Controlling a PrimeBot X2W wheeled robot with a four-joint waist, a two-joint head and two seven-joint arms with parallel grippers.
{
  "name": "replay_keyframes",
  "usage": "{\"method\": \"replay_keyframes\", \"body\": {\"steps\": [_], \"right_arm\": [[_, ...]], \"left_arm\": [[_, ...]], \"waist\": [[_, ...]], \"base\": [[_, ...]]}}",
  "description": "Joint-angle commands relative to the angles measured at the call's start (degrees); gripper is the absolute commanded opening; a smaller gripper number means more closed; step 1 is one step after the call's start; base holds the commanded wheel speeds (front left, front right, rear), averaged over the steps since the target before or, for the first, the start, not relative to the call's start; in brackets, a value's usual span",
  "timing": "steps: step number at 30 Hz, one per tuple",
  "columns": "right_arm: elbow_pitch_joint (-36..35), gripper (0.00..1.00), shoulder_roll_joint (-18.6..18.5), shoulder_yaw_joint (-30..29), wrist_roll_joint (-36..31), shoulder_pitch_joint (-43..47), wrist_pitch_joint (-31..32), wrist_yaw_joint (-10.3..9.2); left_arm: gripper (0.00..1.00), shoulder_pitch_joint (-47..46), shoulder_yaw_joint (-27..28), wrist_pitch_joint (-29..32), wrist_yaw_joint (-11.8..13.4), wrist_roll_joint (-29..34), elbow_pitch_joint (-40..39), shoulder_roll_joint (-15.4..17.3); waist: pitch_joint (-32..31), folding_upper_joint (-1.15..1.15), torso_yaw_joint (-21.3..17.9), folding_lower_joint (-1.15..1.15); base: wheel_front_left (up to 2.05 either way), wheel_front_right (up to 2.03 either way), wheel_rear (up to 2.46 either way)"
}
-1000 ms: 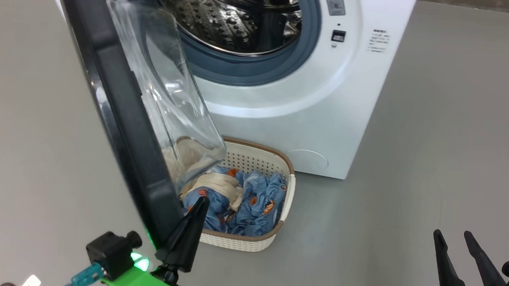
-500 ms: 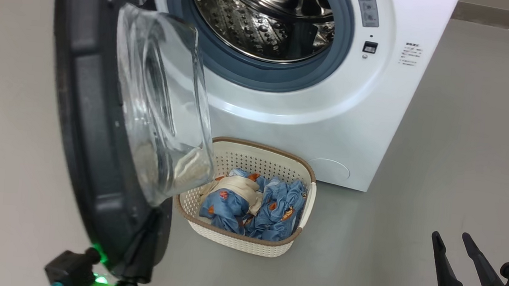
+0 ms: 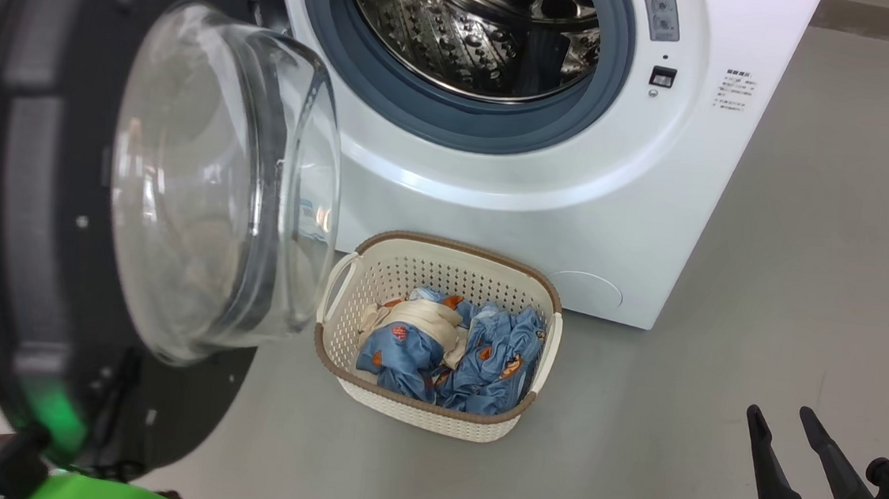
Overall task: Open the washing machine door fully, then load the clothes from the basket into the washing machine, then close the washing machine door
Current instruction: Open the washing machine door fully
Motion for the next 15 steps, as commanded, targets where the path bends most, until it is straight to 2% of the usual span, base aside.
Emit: {"method": "replay_keyframes", "body": {"steps": [1, 8, 15], "right_arm": [[-1.2, 1.00, -1.1, 1.1, 0.4, -0.2, -0.7, 0.09], [-1.4, 1.00, -1.4, 0.4, 0.4, -0.1, -0.7, 0.09], [-1.6, 1.00, -1.7, 0.7, 0.2, -0.5, -0.7, 0.09]], "left_arm": [[0.00, -2.0, 3.7, -0.4, 1.1, -0.4, -0.6, 2.1], [0.00, -4.8, 9.3, -0.4, 2.5, 0.1, 1.7, 3.2], [0.00, -7.9, 13.7, -0.4, 2.2, 2.2, 5.0, 4.0]], "waist": [[0.3, 0.00, 0.0, 0.00], [0.9, 0.00, 0.1, 0.00], [2.0, 0.00, 0.1, 0.00]], "base": [[0.00, 0.00, 0.00], [0.00, 0.00, 0.00], [0.00, 0.00, 0.00]]}}
